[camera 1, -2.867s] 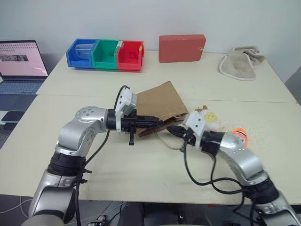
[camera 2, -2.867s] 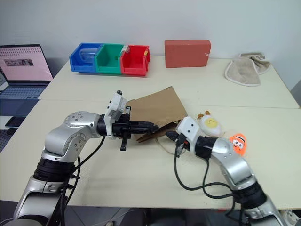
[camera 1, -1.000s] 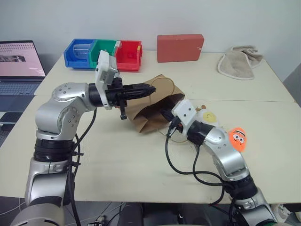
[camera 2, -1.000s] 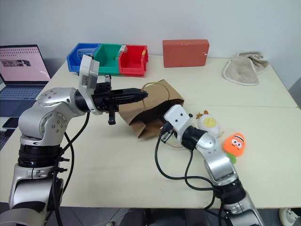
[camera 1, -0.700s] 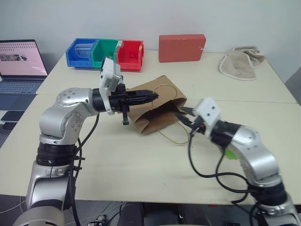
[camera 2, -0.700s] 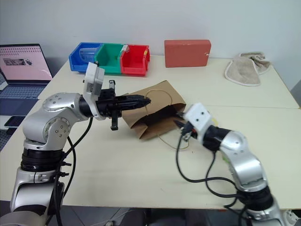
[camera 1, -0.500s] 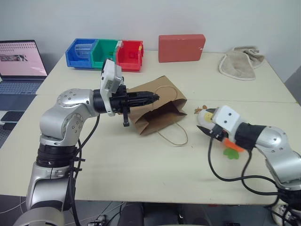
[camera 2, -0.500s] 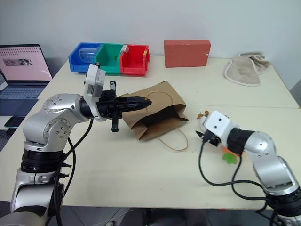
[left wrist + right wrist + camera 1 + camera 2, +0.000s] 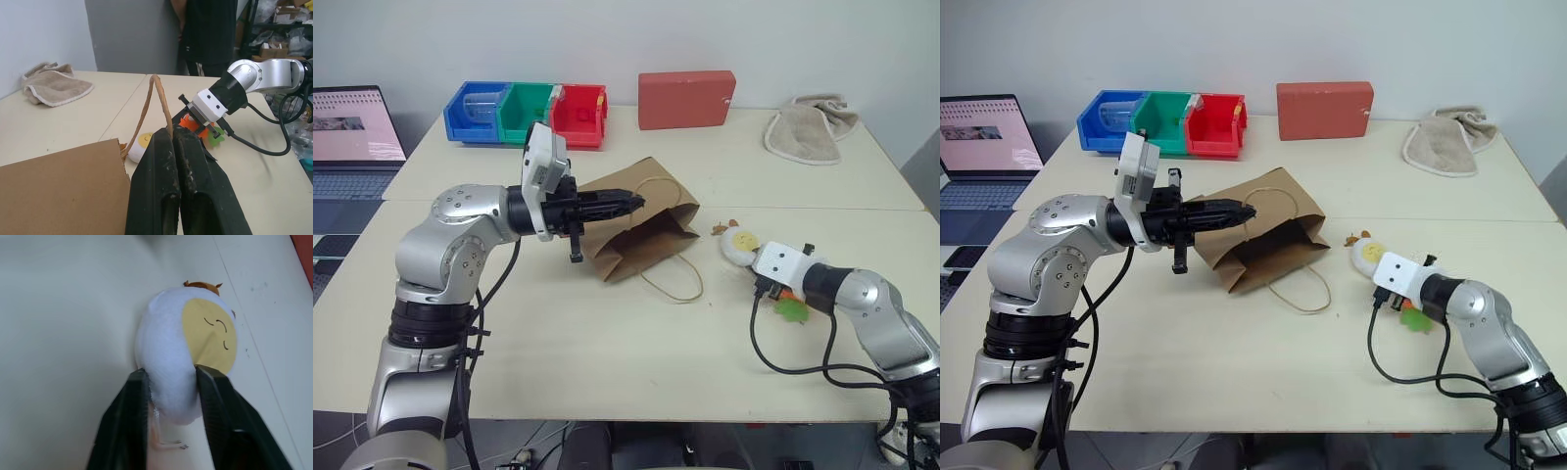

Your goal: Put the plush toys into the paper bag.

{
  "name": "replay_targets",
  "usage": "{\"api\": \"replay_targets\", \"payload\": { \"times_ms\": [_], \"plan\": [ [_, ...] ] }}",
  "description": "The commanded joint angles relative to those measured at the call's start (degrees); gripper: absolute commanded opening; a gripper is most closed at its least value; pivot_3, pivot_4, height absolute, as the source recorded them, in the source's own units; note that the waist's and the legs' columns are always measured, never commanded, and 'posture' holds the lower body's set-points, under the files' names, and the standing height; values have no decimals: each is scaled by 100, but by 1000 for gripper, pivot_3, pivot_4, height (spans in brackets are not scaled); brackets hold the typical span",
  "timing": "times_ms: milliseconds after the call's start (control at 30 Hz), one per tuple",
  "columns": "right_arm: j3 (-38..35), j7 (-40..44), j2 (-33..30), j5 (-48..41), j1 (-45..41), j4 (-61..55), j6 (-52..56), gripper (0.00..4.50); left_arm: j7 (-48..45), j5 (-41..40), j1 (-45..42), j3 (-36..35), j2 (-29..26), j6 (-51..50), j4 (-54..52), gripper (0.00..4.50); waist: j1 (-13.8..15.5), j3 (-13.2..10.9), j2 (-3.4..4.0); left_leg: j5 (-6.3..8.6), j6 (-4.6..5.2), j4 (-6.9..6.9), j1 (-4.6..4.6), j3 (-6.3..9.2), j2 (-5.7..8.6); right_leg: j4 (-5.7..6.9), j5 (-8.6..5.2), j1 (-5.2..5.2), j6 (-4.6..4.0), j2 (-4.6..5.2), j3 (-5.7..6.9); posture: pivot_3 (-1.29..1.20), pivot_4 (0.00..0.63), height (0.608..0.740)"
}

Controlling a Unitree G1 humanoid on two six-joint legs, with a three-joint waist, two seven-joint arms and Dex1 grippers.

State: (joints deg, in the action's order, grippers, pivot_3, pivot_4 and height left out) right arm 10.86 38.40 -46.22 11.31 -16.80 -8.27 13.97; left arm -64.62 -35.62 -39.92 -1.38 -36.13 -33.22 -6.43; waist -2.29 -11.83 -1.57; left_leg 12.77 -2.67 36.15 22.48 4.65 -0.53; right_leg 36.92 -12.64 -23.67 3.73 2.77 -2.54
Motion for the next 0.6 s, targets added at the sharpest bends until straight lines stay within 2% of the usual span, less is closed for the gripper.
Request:
{"api": "replay_targets", "payload": {
  "times_ms": [33, 167, 233, 300, 367, 467, 600],
  "plan": [
    [-2, 30, -18, 133, -115, 202, -402, 51, 2, -5, -56, -82, -65, 79, -126, 0, -1, 0, 0, 0, 0, 0, 0, 0, 0, 0, 0, 0, 0, 0, 0, 0, 150, 740],
    [-165, 413, -193, -77, -195, 215, -912, 51, -20, -25, -93, -111, -95, 63, -82, 0, -1, 0, 0, 0, 0, 2, -1, 0, 0, 1, 1, 1, 1, 0, -1, 0, 150, 740],
    [-356, 667, -263, -370, -228, 29, -994, 51, -33, -33, -104, -123, -111, 59, -68, 0, -1, 0, 0, 0, 0, 2, -1, 0, 0, 1, 1, 1, 1, 0, -1, 0, 150, 740],
    [-547, 1323, -497, -998, -281, -528, -1026, 51, -58, -30, -118, -115, -138, 57, -62, 0, -3, -2, 3, 0, 0, 1, 0, 1, 0, 1, 1, 1, 1, 0, 0, 0, 150, 740],
    [-630, 2020, -788, -1606, -351, -1150, -761, 51, -72, -30, -143, -111, -156, 54, -47, 0, -5, -3, 5, 0, 0, -1, 0, 2, 0, 2, 1, -1, 1, 0, 0, 0, 150, 740],
    [-517, 2447, -949, -2230, -558, -1799, 229, 51, -76, -16, -196, -101, -143, 68, -4, 0, -6, -2, 4, 0, 0, -1, -3, 6, -3, 2, 1, 2, 1, -2, 4, 0, 150, 740],
    [-80, 2238, -390, -2322, -1162, -1964, 832, 51, -104, -7, -235, -69, -125, 62, -10, 0, -10, -2, 2, 0, 0, 5, -9, 5, -3, 2, 0, 10, 1, -1, 3, 0, 150, 740]
  ]
}}
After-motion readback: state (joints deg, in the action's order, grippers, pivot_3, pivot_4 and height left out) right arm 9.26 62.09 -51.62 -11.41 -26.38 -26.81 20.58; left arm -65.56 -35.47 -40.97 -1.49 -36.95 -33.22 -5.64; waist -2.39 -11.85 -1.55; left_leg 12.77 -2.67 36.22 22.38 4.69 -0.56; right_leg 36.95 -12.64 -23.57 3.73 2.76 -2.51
